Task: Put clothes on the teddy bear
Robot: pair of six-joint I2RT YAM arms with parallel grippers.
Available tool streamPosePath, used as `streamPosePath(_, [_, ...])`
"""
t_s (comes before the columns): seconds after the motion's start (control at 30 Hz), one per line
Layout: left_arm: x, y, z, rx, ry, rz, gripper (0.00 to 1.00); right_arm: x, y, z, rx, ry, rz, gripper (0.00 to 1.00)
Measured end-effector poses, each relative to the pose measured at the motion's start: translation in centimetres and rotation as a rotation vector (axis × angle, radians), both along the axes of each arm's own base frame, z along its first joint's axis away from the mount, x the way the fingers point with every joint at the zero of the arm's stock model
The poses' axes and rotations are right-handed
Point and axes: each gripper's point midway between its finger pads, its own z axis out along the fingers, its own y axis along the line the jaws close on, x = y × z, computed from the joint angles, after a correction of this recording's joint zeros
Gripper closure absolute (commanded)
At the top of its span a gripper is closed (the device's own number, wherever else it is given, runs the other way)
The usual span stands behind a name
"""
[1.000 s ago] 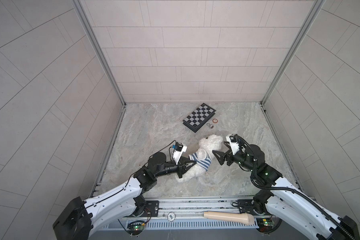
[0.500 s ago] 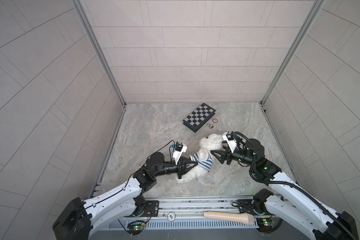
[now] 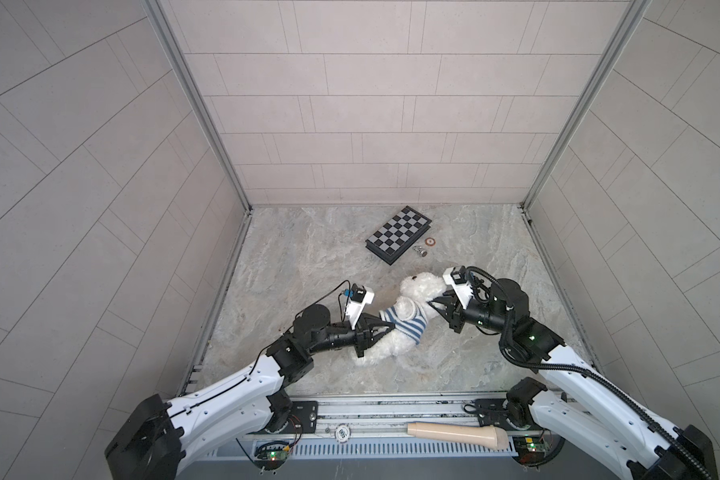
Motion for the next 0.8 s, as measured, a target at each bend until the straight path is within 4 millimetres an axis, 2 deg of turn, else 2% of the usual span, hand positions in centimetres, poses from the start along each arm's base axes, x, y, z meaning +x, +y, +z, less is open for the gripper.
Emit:
streamPosePath(0.03, [0.3, 0.2, 0.0, 0.008, -0.007, 0.020, 0.40, 0.3, -0.5, 0.0, -0.012, 0.002, -0.037, 1.00])
streamPosePath(0.07, [0.6, 0.5, 0.1, 0.014, -0.018, 0.050, 0.32, 0.9, -1.2, -0.1, -0.029, 0.007, -0.093, 1.00])
streamPosePath(0.1, [1.0, 0.8, 0.3, 0.021, -0.028, 0.076, 0.29, 1.3, -1.9, 0.0, -0.041, 0.009, -0.146, 1.00])
streamPosePath(0.2, [2.3, 1.6, 0.7, 0.050, -0.059, 0.167, 0.28, 2.8, -4.6, 0.4, -0.072, 0.021, -0.332, 1.00])
streamPosePath(0.27, [3.2, 2.0, 0.8, 0.072, -0.071, 0.219, 0.32, 3.6, -6.3, 0.7, -0.083, 0.018, -0.452, 1.00])
streamPosePath(0.43, [4.9, 1.5, 0.4, 0.103, -0.043, 0.295, 0.42, 4.6, -8.3, 0.3, -0.098, 0.031, -0.619, 1.00])
streamPosePath(0.63, [5.1, -2.3, -1.4, 0.103, 0.026, 0.311, 0.61, 5.0, -8.7, 0.2, -0.123, 0.021, -0.714, 1.00])
streamPosePath(0.8, [5.5, -5.7, -1.1, 0.091, 0.053, 0.337, 0.66, 5.2, -8.7, 1.3, -0.104, -0.024, -0.750, 1.00])
